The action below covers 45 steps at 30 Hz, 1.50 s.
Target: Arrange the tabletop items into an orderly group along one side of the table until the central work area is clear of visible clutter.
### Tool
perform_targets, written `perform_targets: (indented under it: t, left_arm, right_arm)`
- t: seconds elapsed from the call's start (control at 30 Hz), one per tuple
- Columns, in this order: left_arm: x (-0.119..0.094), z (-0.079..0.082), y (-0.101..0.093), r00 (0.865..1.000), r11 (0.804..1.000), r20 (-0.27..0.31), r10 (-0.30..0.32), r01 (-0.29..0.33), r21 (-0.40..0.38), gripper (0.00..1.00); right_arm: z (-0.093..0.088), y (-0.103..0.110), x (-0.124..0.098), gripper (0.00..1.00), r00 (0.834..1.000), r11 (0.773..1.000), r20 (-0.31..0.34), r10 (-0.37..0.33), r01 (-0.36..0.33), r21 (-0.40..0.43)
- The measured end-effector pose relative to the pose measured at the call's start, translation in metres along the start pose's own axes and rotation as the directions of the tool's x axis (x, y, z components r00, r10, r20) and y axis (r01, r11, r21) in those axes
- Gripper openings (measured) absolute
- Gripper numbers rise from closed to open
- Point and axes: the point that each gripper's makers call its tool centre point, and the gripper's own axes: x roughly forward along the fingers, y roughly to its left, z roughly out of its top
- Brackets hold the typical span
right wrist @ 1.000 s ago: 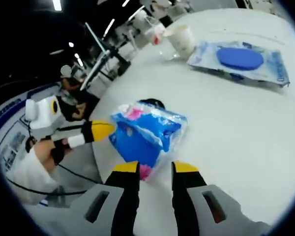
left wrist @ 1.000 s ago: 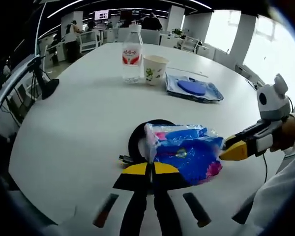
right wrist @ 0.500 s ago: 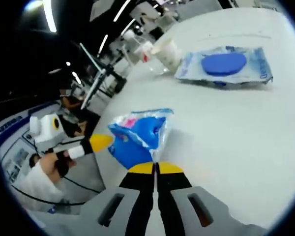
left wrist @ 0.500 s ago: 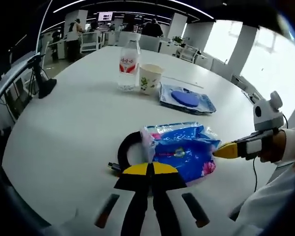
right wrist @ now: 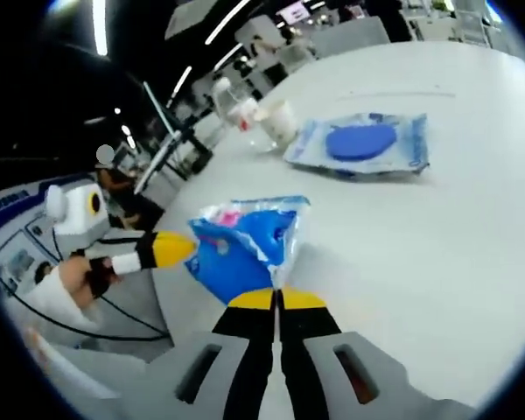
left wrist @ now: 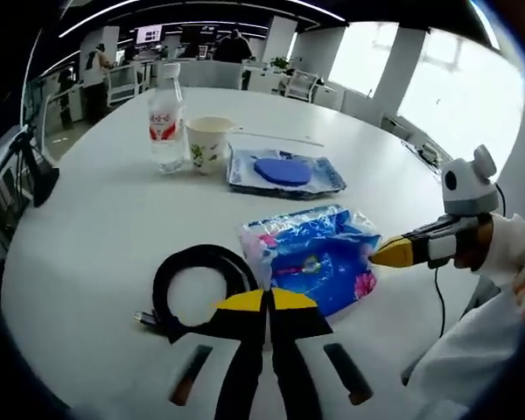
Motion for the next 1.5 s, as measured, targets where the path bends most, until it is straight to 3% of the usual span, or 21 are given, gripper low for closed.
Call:
perform_targets:
  t: [0.33,0.53,0.8,1.1,1.5]
  left_arm:
    - [0.011,0.008,-0.028,0.997,0.997,-0.006,-0.073,0.073,0.034,0.0]
    - [0.014,0.024,-0.047,0.994,0.991,0.005,-0.11,0.109,0.077,0.0]
    - [0.019,0.04,-0.071,0.986,0.98,0.008,-0.166,0.164,0.114,0.0]
    - [0.022,0.051,-0.101,0.976,0.96,-0.008,-0.22,0.218,0.175,0.0]
    - [0.026,0.046,-0.135,0.959,0.941,-0.037,-0.282,0.284,0.187,0.0]
  right_arm:
    - [0.022,-0.022,-0.032,0.0,0.995,0.993,0.1,-0.026,0.014,0.117]
    - [0.03,-0.025,-0.053,0.0,0.991,0.996,0.131,-0.037,0.025,0.09]
    - [0.042,-0.034,-0.083,0.0,0.978,0.991,0.197,-0.066,0.041,0.128]
    - [0.043,-0.045,-0.112,0.0,0.965,0.986,0.229,-0.125,0.095,0.138]
    - [0.032,-0.057,-0.143,0.0,0.951,0.971,0.248,-0.184,0.137,0.195]
